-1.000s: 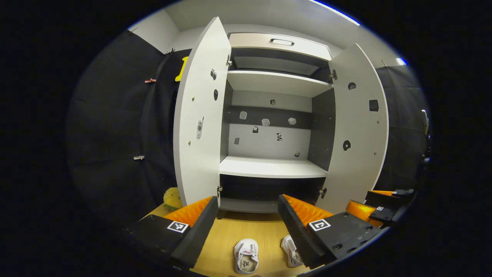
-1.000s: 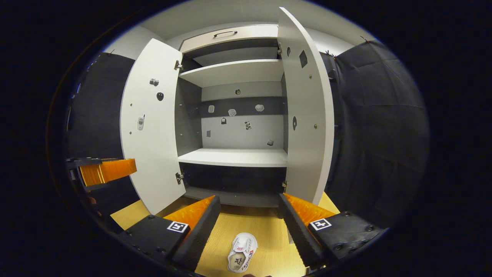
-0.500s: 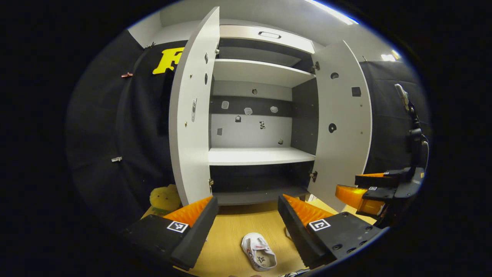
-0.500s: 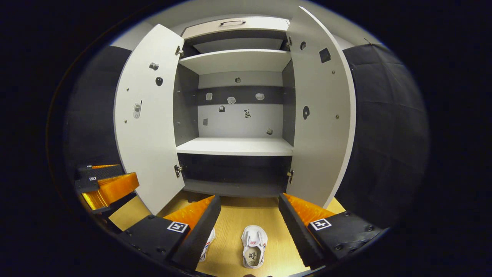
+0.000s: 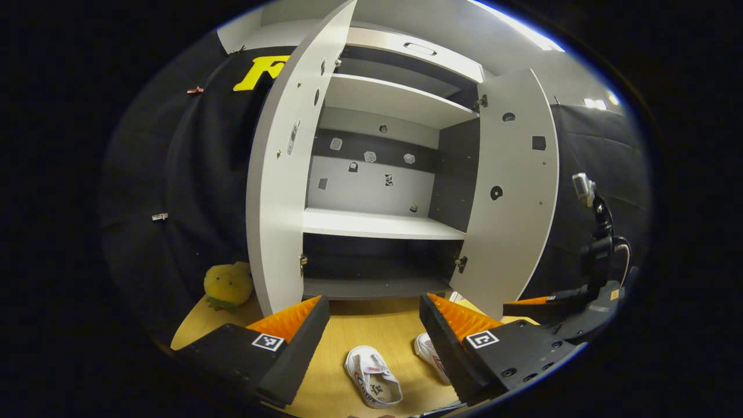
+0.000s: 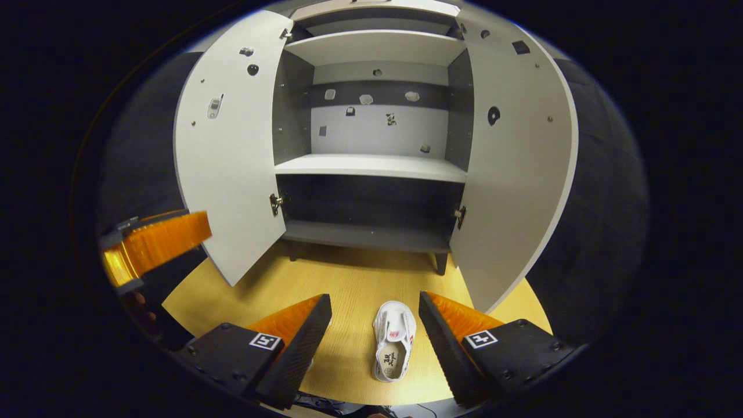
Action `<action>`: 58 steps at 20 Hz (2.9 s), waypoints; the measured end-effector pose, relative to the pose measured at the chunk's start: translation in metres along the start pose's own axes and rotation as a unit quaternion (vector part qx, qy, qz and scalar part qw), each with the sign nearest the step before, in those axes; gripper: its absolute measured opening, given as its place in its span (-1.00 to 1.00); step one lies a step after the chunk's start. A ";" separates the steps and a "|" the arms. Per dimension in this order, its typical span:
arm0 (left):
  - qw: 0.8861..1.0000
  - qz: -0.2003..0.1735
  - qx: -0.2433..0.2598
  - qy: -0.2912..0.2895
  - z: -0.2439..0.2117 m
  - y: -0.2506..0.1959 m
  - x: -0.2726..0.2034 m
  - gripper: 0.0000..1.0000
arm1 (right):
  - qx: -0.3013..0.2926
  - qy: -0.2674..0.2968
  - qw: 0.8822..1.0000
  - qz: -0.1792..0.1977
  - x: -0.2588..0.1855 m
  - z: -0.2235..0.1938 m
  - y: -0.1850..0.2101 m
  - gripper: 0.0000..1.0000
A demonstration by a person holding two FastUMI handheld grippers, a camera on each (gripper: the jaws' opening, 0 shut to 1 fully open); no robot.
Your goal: Grab one shoe with the right hand and put it into the shoe cabinet, grab the other shoe with the left hand and put it into the shoe cabinet; then close the right door with the right hand and the left door with the left hand.
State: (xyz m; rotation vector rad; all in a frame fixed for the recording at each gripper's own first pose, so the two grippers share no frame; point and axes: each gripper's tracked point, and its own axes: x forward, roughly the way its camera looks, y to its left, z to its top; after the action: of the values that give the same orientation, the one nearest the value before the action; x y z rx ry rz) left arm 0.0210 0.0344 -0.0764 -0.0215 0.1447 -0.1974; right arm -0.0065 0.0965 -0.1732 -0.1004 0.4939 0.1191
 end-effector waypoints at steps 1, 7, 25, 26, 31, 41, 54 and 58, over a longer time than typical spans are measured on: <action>1.000 0.005 0.000 0.003 -0.001 0.000 0.001 0.95 | 0.005 0.015 1.000 0.008 0.008 -0.012 0.000 0.96; 0.999 0.032 -0.012 0.022 -0.006 0.000 0.013 0.95 | 0.062 0.113 0.990 0.052 0.040 -0.083 0.004 0.98; 0.995 0.007 0.014 0.096 -0.065 0.015 0.008 0.95 | 0.090 0.159 0.982 -0.042 0.149 -0.177 0.000 0.94; 0.995 0.008 0.012 0.099 -0.067 0.018 0.006 0.95 | 0.093 0.155 0.982 -0.049 0.155 -0.177 -0.001 0.93; 0.995 0.022 0.008 0.096 -0.068 0.029 -0.004 0.88 | 0.085 0.160 0.979 -0.092 0.167 -0.178 -0.023 0.05; 0.994 0.050 0.009 0.094 -0.069 0.030 -0.006 0.88 | 0.123 0.184 0.974 -0.053 0.168 -0.180 -0.019 -0.84; 0.992 0.058 0.086 0.070 -0.052 0.011 -0.006 0.88 | 0.054 0.137 0.989 -0.002 0.134 -0.122 -0.011 -0.85; 0.994 0.047 0.080 0.056 -0.043 0.005 -0.006 0.87 | 0.032 0.089 0.995 0.012 0.116 -0.062 -0.006 -0.85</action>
State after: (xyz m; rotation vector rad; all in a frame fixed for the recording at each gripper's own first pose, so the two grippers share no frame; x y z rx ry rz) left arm 0.0099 0.0403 -0.1180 0.1561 0.2406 -0.1151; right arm 0.0667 0.0930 -0.2828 -0.0425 0.6761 0.1191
